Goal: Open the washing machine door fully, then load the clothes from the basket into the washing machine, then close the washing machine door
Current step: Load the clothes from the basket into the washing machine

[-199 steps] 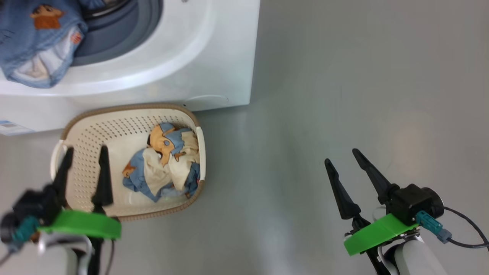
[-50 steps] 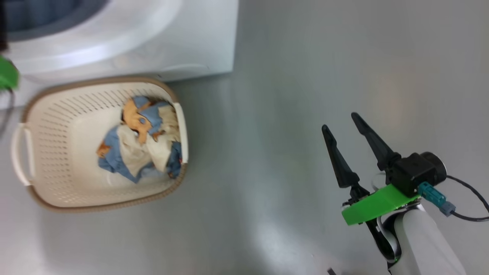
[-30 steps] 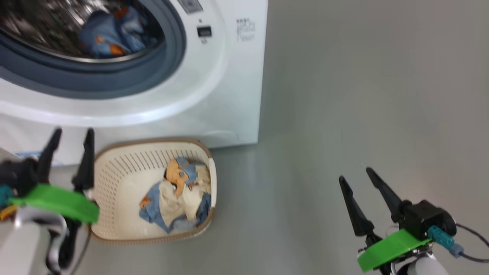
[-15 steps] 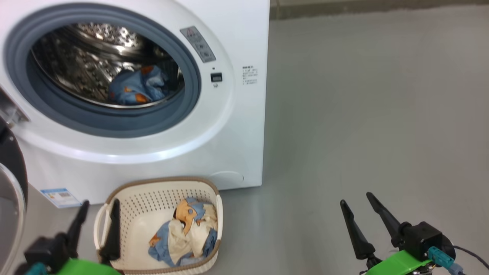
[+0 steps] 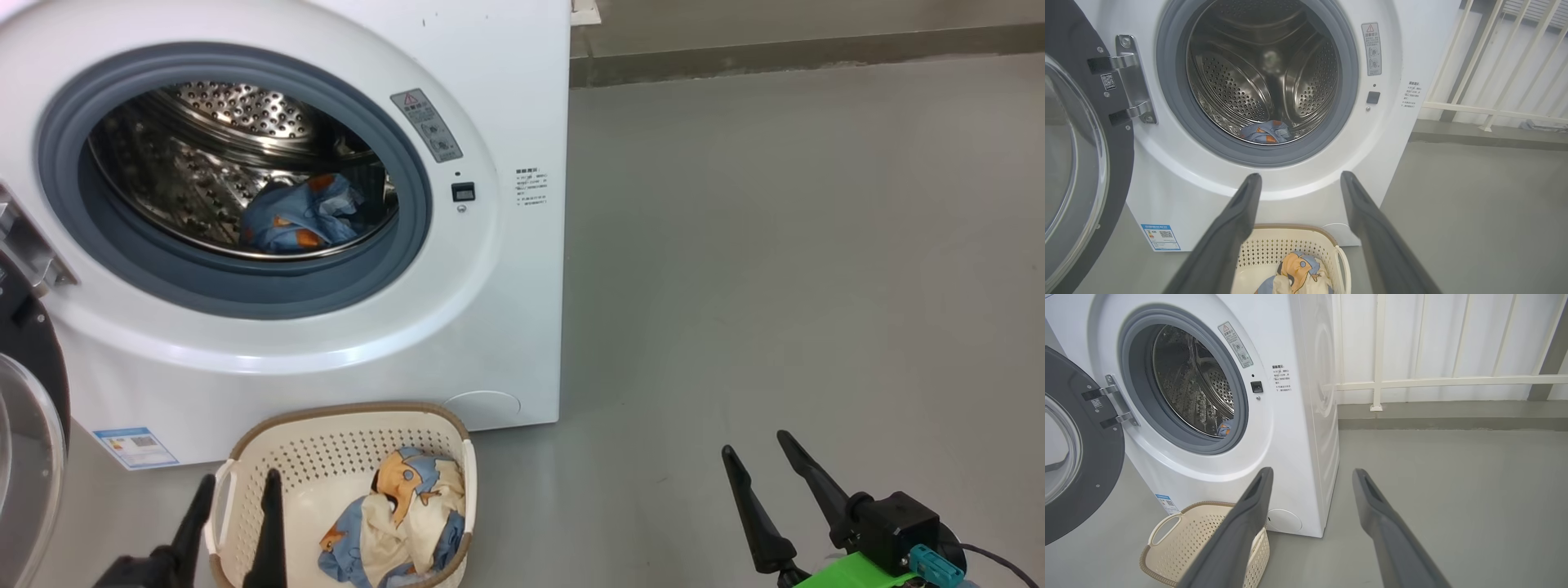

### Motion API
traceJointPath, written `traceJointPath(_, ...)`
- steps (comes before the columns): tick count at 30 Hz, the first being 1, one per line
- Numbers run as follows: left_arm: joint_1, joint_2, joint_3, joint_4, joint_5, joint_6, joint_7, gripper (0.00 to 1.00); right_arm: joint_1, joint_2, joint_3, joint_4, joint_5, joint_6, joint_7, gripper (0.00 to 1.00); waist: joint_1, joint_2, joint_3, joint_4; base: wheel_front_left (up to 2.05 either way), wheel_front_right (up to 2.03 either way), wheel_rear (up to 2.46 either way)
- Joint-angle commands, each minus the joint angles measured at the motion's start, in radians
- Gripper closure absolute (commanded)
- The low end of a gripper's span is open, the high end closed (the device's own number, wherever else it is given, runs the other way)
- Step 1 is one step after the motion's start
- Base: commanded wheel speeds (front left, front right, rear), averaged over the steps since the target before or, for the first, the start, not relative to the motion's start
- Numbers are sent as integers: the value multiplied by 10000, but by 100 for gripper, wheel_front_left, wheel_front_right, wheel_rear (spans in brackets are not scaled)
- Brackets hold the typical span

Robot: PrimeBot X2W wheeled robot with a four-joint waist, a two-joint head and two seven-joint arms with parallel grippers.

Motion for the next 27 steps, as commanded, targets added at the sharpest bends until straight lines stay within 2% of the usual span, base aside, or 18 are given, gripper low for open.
traceJointPath(1,-77,2,435,-243,129,-62,-64,0,-66,-38,218,-283,113,16,-49,0,0,0,-15,-17,0,0,0)
traceJointPath(10,22,-461,779,-110,539,-420,-64,0,-65,22,242,-286,123,16,-49,0,0,0,-82,-38,0,0,0)
traceJointPath(27,43,-736,1123,-11,907,-643,-64,0,-104,16,324,-201,138,16,-49,0,0,0,-91,-45,0,0,0)
